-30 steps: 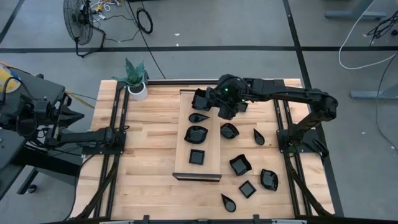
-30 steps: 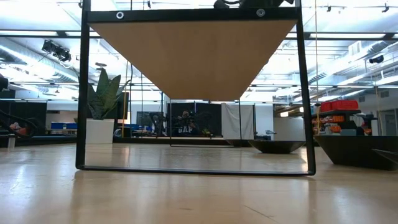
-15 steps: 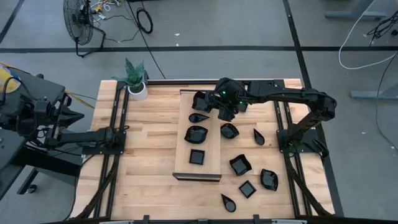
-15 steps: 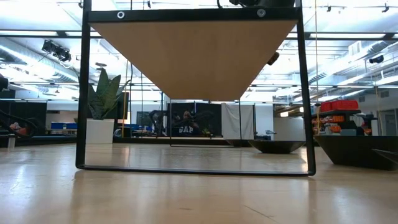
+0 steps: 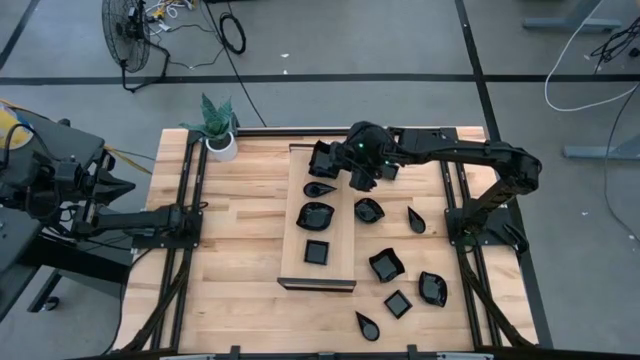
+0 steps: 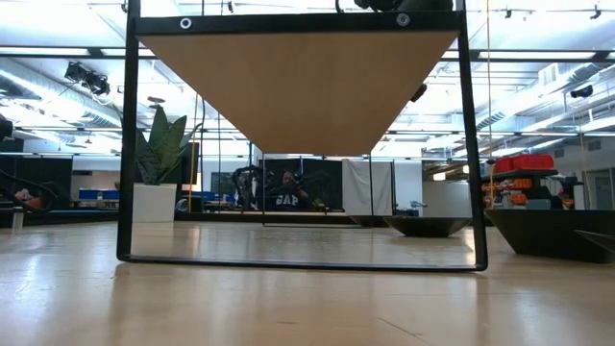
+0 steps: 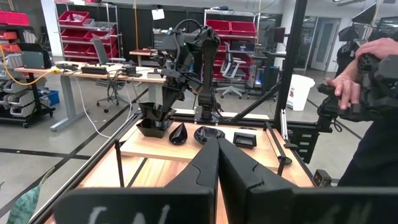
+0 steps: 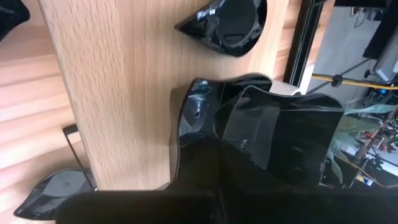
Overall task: Pick & Place Mini shaped plates
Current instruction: Stack the distorted square plate on top of the distorted square plate on the shelf
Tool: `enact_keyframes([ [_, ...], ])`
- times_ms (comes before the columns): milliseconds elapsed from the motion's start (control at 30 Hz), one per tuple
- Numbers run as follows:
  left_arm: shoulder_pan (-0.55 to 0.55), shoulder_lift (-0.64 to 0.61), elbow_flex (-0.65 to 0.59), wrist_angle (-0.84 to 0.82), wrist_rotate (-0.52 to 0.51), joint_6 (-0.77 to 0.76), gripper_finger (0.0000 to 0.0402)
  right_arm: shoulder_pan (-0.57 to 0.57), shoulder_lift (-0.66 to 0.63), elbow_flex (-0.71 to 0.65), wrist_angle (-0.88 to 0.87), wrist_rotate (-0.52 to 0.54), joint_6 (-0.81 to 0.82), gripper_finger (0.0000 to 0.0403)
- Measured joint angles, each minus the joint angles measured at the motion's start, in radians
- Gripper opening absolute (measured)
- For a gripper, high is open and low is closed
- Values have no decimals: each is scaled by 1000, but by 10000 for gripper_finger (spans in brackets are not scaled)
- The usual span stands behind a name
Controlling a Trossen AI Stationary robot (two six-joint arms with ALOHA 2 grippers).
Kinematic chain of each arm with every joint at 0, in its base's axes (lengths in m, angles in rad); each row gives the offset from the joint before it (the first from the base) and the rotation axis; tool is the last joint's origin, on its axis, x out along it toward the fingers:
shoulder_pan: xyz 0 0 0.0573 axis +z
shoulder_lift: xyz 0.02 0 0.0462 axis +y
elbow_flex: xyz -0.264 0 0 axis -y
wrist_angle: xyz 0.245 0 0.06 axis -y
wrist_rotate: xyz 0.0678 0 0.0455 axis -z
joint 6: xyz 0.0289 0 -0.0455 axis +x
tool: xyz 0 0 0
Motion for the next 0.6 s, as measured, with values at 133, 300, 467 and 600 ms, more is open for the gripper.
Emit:
enact_keyframes([
  [133,0,0,0,0,0,0,14,-3,0,0,0,1,3,7],
  [300,0,0,0,0,0,1,14,-2,0,0,0,0,5,15],
  [467,0,0,0,0,0,1,14,-2,0,0,0,0,6,17],
  [600,0,0,0,0,0,1,14,-2,0,0,0,0,6,18],
])
